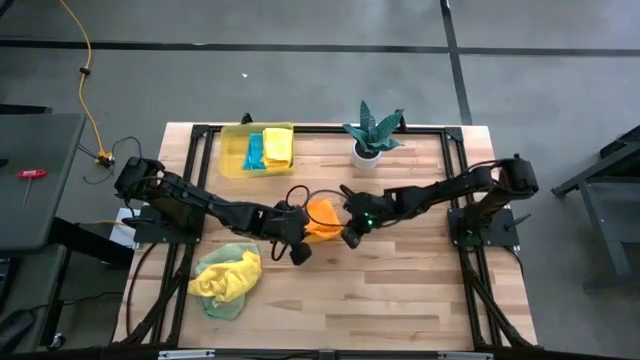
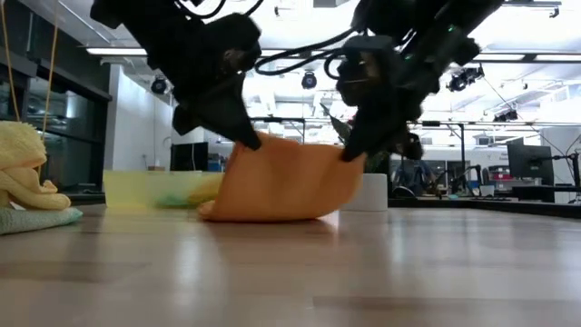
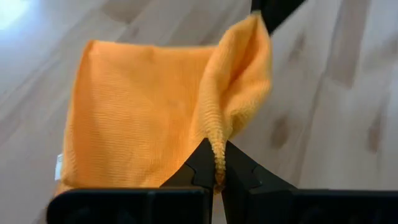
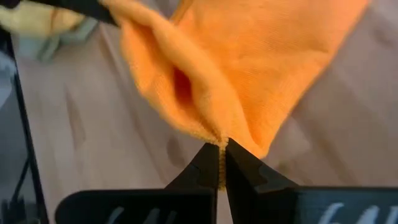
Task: Fold microfiber towels
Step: Fold the orange microfiber cloth
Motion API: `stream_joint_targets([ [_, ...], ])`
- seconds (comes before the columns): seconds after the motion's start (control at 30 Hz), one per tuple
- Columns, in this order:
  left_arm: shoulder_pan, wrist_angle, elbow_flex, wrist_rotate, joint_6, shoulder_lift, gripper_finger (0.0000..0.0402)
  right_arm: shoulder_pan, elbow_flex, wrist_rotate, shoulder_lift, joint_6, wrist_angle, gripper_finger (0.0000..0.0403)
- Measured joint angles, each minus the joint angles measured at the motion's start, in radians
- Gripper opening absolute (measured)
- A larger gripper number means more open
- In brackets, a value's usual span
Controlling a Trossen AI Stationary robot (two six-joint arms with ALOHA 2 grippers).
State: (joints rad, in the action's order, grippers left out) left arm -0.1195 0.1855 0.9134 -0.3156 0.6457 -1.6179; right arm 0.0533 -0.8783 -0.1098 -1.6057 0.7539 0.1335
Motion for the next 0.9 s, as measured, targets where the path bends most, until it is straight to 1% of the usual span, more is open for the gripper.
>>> stream_joint_targets([
  [0.1, -0.001, -0.077, 0.0, 0.011, -0.034, -0.026, 0.0, 0.027, -0.001, 0.024, 0.039, -0.001, 0.104, 0.0],
  [0.2, 0.014, -0.143, 0.01, 0.058, -0.097, -0.066, 0.0, 0.063, 0.004, 0.053, 0.081, 0.036, 0.16, 0.0],
  [0.27, 0.032, -0.143, 0.029, 0.092, -0.173, -0.098, 0.0, 0.101, 0.023, 0.067, 0.105, 0.095, 0.131, 0.0],
  [0.43, 0.092, -0.117, 0.086, 0.171, -0.342, -0.143, 0.0, 0.226, 0.101, 0.177, 0.126, 0.309, 0.003, 0.0],
  [0.53, 0.12, -0.122, 0.106, 0.183, -0.457, -0.145, 0.0, 0.293, 0.139, 0.273, 0.126, 0.442, -0.1, 0.0],
  [0.63, 0.142, -0.118, 0.111, 0.194, -0.563, -0.144, 0.0, 0.337, 0.147, 0.37, 0.126, 0.524, -0.141, 0.0],
  [0.77, 0.152, -0.069, 0.111, 0.203, -0.573, -0.137, 0.0, 0.334, 0.146, 0.417, 0.126, 0.564, -0.184, 0.0],
  [0.9, 0.141, -0.051, 0.111, 0.193, -0.517, -0.137, 0.0, 0.298, 0.146, 0.445, 0.126, 0.605, -0.175, 0.0],
])
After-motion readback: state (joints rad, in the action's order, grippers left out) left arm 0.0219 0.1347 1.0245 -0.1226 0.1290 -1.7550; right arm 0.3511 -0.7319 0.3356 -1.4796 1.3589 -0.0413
